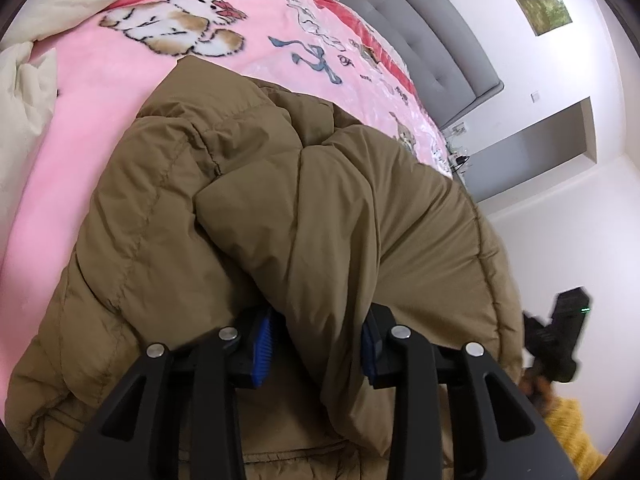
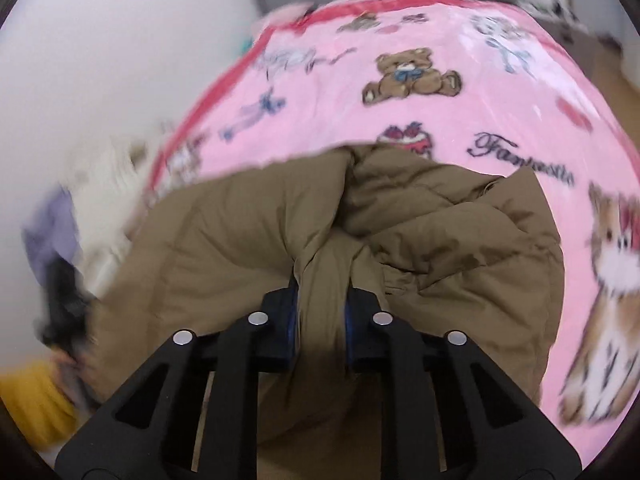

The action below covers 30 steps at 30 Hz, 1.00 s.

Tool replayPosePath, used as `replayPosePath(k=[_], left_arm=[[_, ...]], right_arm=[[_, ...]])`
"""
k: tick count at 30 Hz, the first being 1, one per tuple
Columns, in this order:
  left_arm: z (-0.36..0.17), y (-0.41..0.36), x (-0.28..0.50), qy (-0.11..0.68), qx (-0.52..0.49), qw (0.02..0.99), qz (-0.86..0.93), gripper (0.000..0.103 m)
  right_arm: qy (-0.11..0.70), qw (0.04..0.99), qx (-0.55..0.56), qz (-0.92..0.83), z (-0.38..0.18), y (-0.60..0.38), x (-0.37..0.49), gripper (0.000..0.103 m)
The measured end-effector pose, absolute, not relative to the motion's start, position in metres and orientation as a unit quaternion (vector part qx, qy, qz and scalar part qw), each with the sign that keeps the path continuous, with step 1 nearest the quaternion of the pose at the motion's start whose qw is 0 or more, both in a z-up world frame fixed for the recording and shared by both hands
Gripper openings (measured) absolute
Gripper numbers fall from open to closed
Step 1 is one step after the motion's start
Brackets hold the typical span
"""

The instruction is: Fold large clothes

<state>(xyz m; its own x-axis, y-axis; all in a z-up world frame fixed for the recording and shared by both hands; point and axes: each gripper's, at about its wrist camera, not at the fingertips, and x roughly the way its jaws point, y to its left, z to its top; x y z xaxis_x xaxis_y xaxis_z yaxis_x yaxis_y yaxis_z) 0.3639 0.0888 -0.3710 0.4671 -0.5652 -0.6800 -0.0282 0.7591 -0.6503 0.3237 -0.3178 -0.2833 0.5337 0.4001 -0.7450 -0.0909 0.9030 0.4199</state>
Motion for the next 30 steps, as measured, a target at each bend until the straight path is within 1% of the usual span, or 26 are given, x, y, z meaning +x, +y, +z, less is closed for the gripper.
replayPosePath(k=[3,4,6,9,11,14,15,16,17,18,19,21,23,24,25,28,29,30], left_arm=[[-0.371,0.088,0.361,0.485,-0.317,0.798,-0.163,0.035],[-0.372,0.088,0.359,0.484,-0.327,0.795,-0.163,0.035],[-0.376,0.088,0.357,0.482,-0.341,0.79,-0.164,0.035],[-0.378,0.089,0.357,0.481,-0.354,0.784,-0.168,0.035],[-0.375,0.089,0.358,0.48,-0.344,0.79,-0.165,0.038],[-0.37,0.087,0.361,0.479,-0.318,0.802,-0.162,0.04],[-0.37,0.087,0.361,0.481,-0.314,0.803,-0.161,0.04],[-0.37,0.087,0.36,0.483,-0.312,0.803,-0.16,0.04],[-0.369,0.089,0.36,0.483,-0.31,0.803,-0.159,0.04],[-0.367,0.091,0.357,0.483,-0.308,0.804,-0.159,0.04],[-0.363,0.094,0.353,0.478,-0.305,0.808,-0.161,0.04],[-0.353,0.098,0.345,0.464,-0.294,0.819,-0.165,0.04],[-0.341,0.101,0.335,0.447,-0.272,0.835,-0.168,0.04],[-0.332,0.101,0.331,0.435,-0.256,0.846,-0.171,0.04],[-0.322,0.099,0.327,0.424,-0.239,0.856,-0.174,0.04],[-0.301,0.079,0.323,0.4,-0.188,0.873,-0.205,0.04],[-0.293,0.063,0.322,0.39,-0.155,0.878,-0.229,0.041],[-0.29,0.051,0.321,0.385,-0.132,0.88,-0.243,0.045]], right_arm=[[0.483,0.829,0.252,0.129,-0.269,-0.323,0.313,0.015],[0.494,0.809,0.296,0.117,-0.271,-0.328,0.31,0.015],[0.501,0.791,0.339,0.093,-0.279,-0.335,0.304,0.015],[0.505,0.798,0.321,0.071,-0.302,-0.342,0.307,0.016],[0.51,0.798,0.313,0.064,-0.318,-0.344,0.316,0.017],[0.51,0.803,0.305,0.05,-0.329,-0.348,0.33,0.025],[0.51,0.807,0.294,0.046,-0.328,-0.347,0.332,0.032],[0.507,0.814,0.278,0.044,-0.325,-0.344,0.332,0.036],[0.502,0.822,0.265,0.047,-0.321,-0.343,0.329,0.039],[0.491,0.833,0.252,0.047,-0.313,-0.339,0.322,0.045],[0.482,0.841,0.241,0.046,-0.306,-0.337,0.315,0.056],[0.451,0.868,0.204,0.043,-0.287,-0.33,0.289,0.06],[0.412,0.896,0.164,0.039,-0.27,-0.321,0.263,0.061],[0.395,0.905,0.149,0.044,-0.263,-0.314,0.253,0.064],[0.381,0.913,0.137,0.055,-0.257,-0.306,0.244,0.071],[0.352,0.927,0.069,0.109,-0.242,-0.266,0.229,0.077],[0.348,0.929,0.047,0.118,-0.24,-0.256,0.228,0.078],[0.342,0.931,0.007,0.126,-0.24,-0.239,0.229,0.08]])
